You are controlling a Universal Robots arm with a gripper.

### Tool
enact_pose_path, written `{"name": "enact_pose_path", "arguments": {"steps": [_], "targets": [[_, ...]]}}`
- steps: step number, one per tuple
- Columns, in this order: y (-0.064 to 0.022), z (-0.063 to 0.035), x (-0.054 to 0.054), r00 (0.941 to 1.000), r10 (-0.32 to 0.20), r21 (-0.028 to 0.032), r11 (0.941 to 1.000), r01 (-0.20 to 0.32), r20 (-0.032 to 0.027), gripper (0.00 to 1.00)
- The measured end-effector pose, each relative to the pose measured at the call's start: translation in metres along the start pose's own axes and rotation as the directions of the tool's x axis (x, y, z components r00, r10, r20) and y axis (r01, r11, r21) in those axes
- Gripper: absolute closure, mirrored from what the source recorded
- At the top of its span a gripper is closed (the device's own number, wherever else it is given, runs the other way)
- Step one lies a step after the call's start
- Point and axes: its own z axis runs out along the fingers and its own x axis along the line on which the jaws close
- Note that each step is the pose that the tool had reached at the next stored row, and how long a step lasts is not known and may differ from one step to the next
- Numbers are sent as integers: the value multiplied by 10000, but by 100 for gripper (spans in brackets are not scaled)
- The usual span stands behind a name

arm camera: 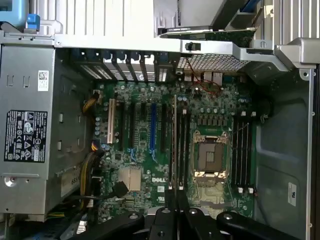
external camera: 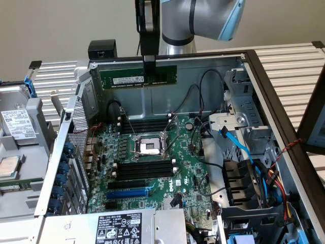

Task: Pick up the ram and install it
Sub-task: 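Pick up the ram and move it above insertion slot, then insert the ram into the slot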

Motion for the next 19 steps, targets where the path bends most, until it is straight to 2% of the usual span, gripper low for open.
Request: {"name": "enact_pose_path", "arguments": {"steps": [1, 15, 19], "targets": [[-81, -2, 6, 10000, 0, 0, 10000, 0, 44, 88], [-82, 0, 5, 10000, 3, -1, 10000, -3, 46, 88], [-85, 69, 4, 9999, 107, 1, 9999, -107, 55, 88]]}}
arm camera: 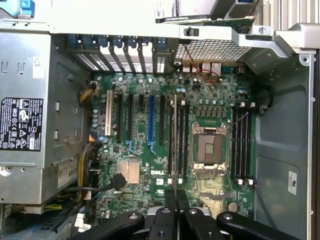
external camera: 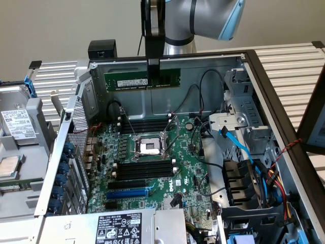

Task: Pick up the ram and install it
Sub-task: 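Insert the ram into the slot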

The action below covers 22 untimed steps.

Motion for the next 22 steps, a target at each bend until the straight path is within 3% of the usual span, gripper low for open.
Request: {"name": "enact_pose_path", "arguments": {"steps": [10, 22], "targets": [[-4, 182, -42, 9991, 419, 10, 9991, -419, 14, 88], [-31, 402, -86, 9990, 442, 10, 9990, -442, 14, 88]]}}
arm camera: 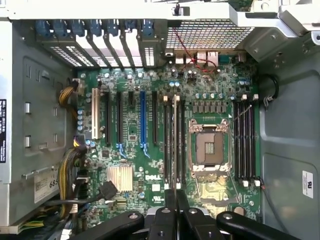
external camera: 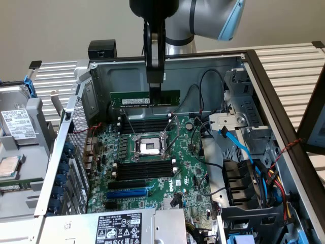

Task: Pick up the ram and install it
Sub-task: 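Insert the ram into the slot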

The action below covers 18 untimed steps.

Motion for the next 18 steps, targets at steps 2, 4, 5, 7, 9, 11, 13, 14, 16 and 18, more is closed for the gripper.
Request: {"name": "enact_pose_path", "arguments": {"steps": [2, 4, 5, 7, 9, 11, 13, 14, 16, 18], "targets": [[-8, 37, -7, 10000, -1, 1, 10000, 1, 1, 88], [-15, 73, -13, 10000, -1, 1, 10000, 1, 1, 88], [-19, 92, -17, 10000, 0, 1, 10000, 0, 1, 88], [-26, 128, -25, 10000, -1, 0, 10000, 1, 0, 88], [-35, 165, -39, 10000, -4, 1, 10000, 4, 2, 88], [-44, 201, -55, 10000, -5, 1, 10000, 5, 2, 88], [-48, 238, -64, 10000, -6, 0, 10000, 6, 1, 88], [-49, 256, -66, 10000, -11, 0, 10000, 11, 1, 88], [-49, 292, -68, 10000, -39, -1, 10000, 39, -1, 88], [-50, 328, -68, 9999, -108, -2, 9999, 108, -3, 88]]}}
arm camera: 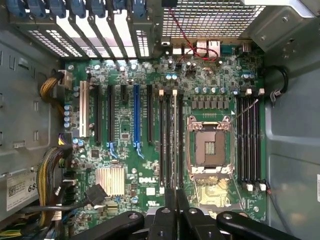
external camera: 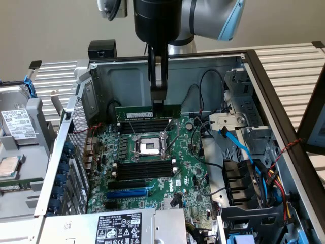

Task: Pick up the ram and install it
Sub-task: 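Insert the ram into the slot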

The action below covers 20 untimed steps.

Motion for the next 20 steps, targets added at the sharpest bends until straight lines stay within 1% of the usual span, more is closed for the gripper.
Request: {"name": "enact_pose_path", "arguments": {"steps": [5, 8, 13, 20], "targets": [[-3, 92, -7, 9989, -469, -11, 9989, 469, -14, 88], [5, 147, -7, 9984, -573, -13, 9984, 573, -17, 88], [54, 239, -2, 9984, -568, -13, 9984, 568, -17, 88], [60, 366, 1, 10000, -91, -2, 10000, 91, -3, 88]]}}
